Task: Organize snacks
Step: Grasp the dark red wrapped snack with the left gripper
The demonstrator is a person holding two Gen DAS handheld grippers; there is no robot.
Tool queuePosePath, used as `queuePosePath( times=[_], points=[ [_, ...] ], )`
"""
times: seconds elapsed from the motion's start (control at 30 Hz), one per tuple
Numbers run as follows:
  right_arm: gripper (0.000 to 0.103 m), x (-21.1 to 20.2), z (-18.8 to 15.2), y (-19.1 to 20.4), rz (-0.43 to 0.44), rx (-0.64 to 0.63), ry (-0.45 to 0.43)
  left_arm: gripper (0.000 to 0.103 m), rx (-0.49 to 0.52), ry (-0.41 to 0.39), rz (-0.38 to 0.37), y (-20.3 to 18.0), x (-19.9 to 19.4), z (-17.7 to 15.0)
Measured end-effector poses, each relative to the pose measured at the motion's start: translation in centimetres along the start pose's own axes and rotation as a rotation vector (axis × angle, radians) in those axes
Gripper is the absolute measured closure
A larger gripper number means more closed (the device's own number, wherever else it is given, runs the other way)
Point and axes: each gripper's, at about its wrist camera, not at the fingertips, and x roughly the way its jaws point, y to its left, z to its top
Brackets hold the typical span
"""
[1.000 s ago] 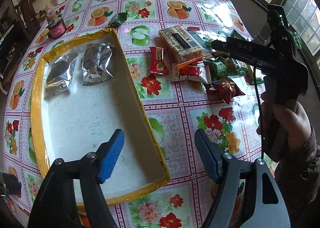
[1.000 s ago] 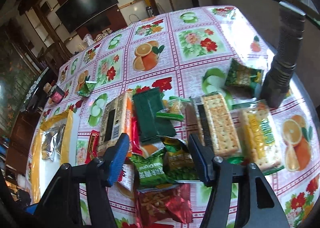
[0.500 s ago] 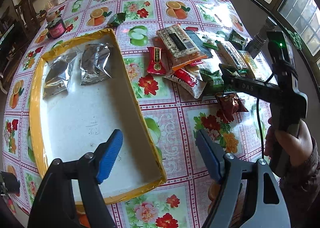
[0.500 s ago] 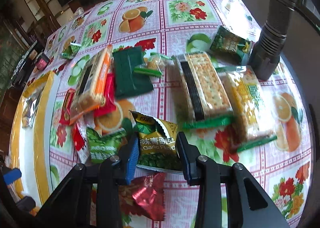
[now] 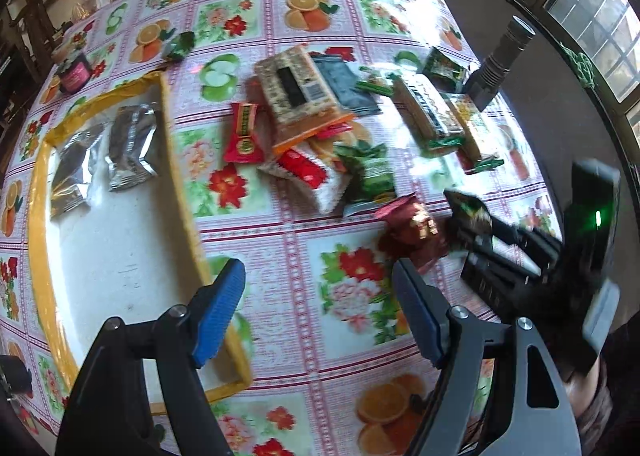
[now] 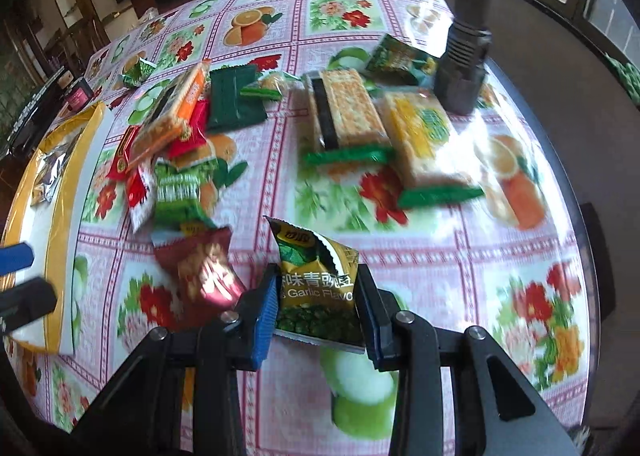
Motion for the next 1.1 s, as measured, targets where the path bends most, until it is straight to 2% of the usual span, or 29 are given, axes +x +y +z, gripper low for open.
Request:
queuePosePath(
  times=[0.1,0.3,0.47,0.6,0.67,0.77,0.8,0.83,0.9,1.07,1.1],
  points=[
    [0.066,-0.7,-1.3,-0.6,-0.001,0.012,-0.006,0.026,-0.031,0.038,-0.026,-1.7,1.3,0.7],
    [0.066,-1.3,-2.4,-1.4,0.019,0.022,-0.009,0.026,-0.079,0.106,0.011,-4.4,5.1,1.6],
    [0.066,-1.5,-3.1,-1.9,0.04,0.026,-0.023,0.026,-0.136,0.117,0.007,-5.5,7.0,2.5],
    [0.066,-1.7,-3.4,-2.0,0.053,0.024,-0.029,0.026,-0.132,0.143,0.028,-6.7,8.6,2.6],
    [0.066,-1.7,-3.4,-2.1,0.056,0.023,-0.033,0.026,-0.125,0.119,0.046,-7.2,8.6,2.7],
    [0.066,-1.7,-3.5,-1.9,0.049,0.011,-0.039,0.028,-0.124,0.129,0.053,-7.4,8.8,2.9],
    [0.066,-1.7,-3.5,-1.9,0.045,0.006,-0.041,0.039,-0.12,0.126,0.06,-7.5,8.8,2.9],
    [0.066,-1.8,-3.6,-1.8,0.039,-0.001,-0.042,0.054,-0.109,0.12,0.065,-7.7,8.6,3.0],
    [0.066,-1.8,-3.6,-1.7,0.034,-0.002,-0.047,0.066,-0.094,0.132,0.049,-8.1,8.6,3.3],
    [0.066,-1.9,-3.8,-1.5,0.019,-0.006,-0.057,0.068,-0.051,0.119,0.031,-8.6,8.2,2.8],
    [0.066,-1.9,-3.9,-1.4,0.015,-0.006,-0.059,0.068,-0.024,0.111,0.003,-8.4,8.1,2.6]
  ],
)
